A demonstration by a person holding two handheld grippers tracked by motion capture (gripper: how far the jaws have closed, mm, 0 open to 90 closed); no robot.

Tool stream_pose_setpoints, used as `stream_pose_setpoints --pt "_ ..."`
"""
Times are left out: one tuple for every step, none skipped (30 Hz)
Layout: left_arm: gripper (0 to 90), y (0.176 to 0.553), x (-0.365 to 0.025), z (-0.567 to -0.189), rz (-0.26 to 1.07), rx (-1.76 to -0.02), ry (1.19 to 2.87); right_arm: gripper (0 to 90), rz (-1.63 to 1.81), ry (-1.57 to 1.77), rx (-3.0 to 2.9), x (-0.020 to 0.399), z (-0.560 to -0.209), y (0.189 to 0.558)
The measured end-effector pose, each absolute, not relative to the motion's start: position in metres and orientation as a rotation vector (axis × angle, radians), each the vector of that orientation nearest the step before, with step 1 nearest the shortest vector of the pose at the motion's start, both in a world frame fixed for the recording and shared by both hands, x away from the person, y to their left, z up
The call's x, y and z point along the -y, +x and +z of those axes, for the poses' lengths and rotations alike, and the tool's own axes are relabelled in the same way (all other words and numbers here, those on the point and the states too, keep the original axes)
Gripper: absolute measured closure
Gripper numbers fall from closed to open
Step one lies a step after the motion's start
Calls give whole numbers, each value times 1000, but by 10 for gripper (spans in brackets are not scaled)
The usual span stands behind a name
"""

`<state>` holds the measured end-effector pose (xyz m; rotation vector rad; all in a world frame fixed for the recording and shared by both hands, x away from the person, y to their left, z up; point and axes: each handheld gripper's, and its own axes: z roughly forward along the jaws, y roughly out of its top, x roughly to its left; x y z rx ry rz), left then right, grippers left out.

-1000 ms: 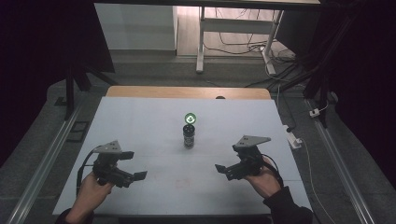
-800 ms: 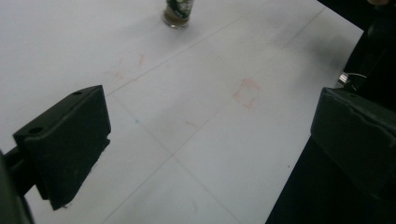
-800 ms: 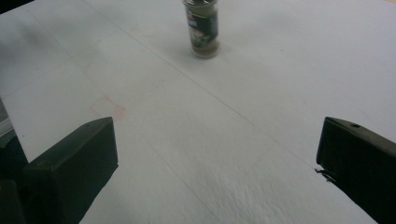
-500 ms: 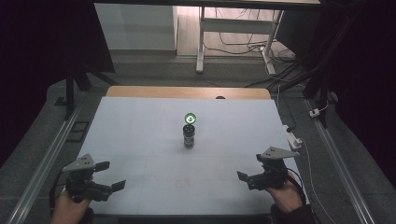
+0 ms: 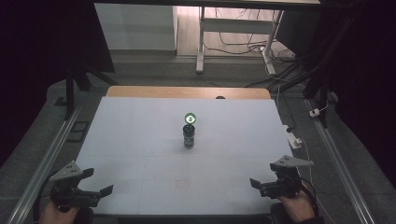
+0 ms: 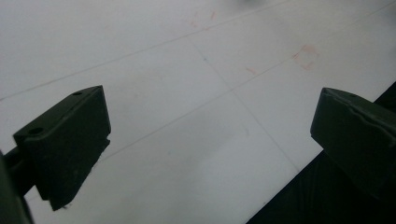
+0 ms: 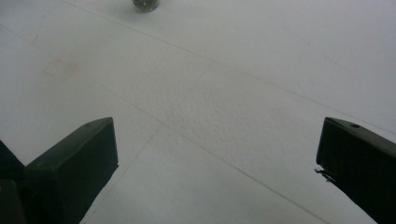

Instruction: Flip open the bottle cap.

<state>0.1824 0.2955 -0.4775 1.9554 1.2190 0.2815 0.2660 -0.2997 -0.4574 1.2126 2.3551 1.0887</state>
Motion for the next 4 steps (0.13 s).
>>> stream_pose_setpoints --pt "0 182 -296 -478 282 -1222 1957 0 1092 1222 -2354 300 -458 266" --pt "0 182 -296 -477 280 -1223 1956 0 1094 1228 -2353 301 -458 266" --pt "0 182 -296 -477 279 -1225 1954 0 1091 1229 -2356 301 -458 267" --pt "0 183 -296 -477 274 -1227 1950 0 1086 1230 -2360 301 -458 267"
